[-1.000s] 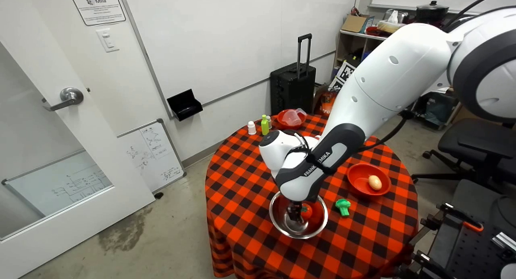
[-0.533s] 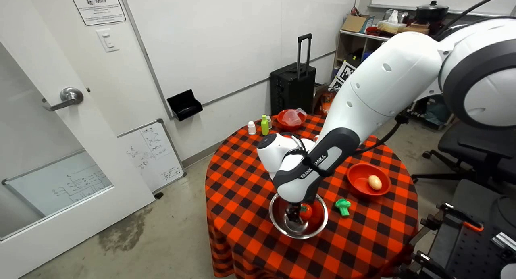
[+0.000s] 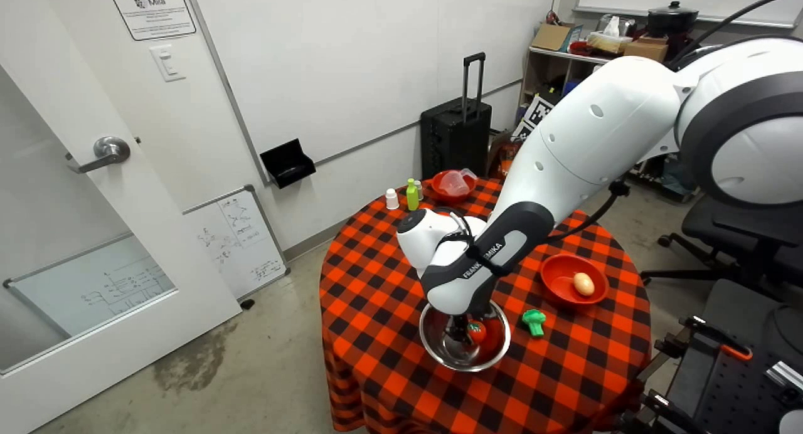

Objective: Take the tomato out of the silver basin and place it on the table

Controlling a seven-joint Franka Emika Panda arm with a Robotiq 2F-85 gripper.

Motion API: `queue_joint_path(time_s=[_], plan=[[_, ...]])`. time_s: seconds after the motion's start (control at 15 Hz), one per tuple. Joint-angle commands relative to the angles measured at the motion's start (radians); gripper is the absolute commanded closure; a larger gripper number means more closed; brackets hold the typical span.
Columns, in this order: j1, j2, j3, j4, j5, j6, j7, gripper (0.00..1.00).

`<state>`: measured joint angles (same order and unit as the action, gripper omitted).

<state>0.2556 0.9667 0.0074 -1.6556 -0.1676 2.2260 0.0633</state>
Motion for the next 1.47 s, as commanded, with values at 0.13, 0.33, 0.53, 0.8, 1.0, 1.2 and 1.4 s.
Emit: queue_joint_path(time_s=[0.13,0.33,0.53,0.8,1.0,1.2,1.4], plan=[[0.013,0.024,-0.008,0.046,-0.021,-0.039,0.027,0.62],[0.005,-0.021,-0.001,0.015,-0.016,-0.026,0.021,0.62],[0.004,-0.086,-0.002,-0.027,-0.014,-0.005,0.03,0.62],[0.001,-0.196,-0.012,-0.087,-0.016,0.001,0.065,0.62],[-0.018,-0.271,-0.033,-0.127,-0.017,-0.002,0.096,0.62],[-0.052,-0.312,-0.061,-0.14,-0.019,-0.013,0.102,0.62],[-0.096,-0.308,-0.088,-0.12,-0.027,-0.01,0.089,0.62]])
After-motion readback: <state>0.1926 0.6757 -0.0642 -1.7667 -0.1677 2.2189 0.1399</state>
